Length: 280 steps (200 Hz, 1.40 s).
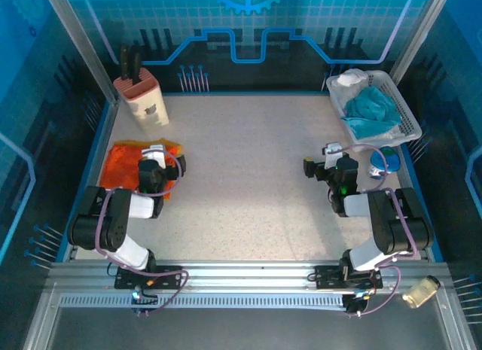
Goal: Fold and stack the t-shirts
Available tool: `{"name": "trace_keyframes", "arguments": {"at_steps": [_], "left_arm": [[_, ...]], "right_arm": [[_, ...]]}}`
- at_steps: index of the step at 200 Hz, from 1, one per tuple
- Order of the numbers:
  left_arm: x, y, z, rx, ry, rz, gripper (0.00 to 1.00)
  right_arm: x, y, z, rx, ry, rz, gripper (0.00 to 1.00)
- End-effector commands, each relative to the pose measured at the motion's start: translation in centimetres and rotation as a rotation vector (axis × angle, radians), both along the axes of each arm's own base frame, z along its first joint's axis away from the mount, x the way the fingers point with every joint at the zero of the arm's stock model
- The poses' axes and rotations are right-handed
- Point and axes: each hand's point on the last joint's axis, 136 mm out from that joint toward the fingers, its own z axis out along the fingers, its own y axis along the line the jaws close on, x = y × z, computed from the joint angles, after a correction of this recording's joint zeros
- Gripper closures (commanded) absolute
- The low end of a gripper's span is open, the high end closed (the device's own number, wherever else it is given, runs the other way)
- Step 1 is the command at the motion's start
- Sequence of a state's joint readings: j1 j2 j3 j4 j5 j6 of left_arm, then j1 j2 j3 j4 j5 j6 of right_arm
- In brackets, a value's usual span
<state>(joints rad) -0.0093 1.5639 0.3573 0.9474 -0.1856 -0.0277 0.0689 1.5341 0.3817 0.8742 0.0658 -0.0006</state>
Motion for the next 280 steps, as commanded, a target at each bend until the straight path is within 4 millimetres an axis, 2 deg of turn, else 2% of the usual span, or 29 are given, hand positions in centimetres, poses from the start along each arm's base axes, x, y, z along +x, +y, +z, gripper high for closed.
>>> {"name": "trace_keyframes", "arguments": {"at_steps": [1, 162, 188, 223, 236, 262, 280], "left_arm": [[0.3, -0.2, 0.8, -0.004, -0.022, -0.011, 0.01], [0.4, -0.3, 0.8, 0.0, -0.024, -0.011, 0.01], [0.3, -0.1, 1.9, 0.017, -0.02, 0.017, 0.01], [0.0, 0.8, 4.0, 0.054, 0.028, 0.098, 0.01], [0.0, 1.0, 5.0, 0.018, 0.062, 0.135, 0.01], [0.0, -0.1, 6.6, -0.102, 0.141, 0.129, 0.04], [-0.3, -1.3, 7.0, -0.171, 0.213, 0.102, 0.06]], "right_arm": [[0.6, -0.3, 0.7, 0.006, -0.025, 0.004, 0.0], [0.7, -0.2, 0.8, -0.01, -0.028, -0.004, 0.0], [0.7, -0.3, 3.0, -0.044, -0.02, -0.039, 0.0], [1.5, -1.8, 6.7, -0.085, 0.029, -0.179, 0.0], [2.0, -2.3, 8.1, -0.068, 0.05, -0.222, 0.0], [3.1, -5.4, 11.0, 0.016, 0.161, -0.444, 0.0], [3.9, -7.8, 10.7, 0.087, 0.304, -0.586, 0.0]]}}
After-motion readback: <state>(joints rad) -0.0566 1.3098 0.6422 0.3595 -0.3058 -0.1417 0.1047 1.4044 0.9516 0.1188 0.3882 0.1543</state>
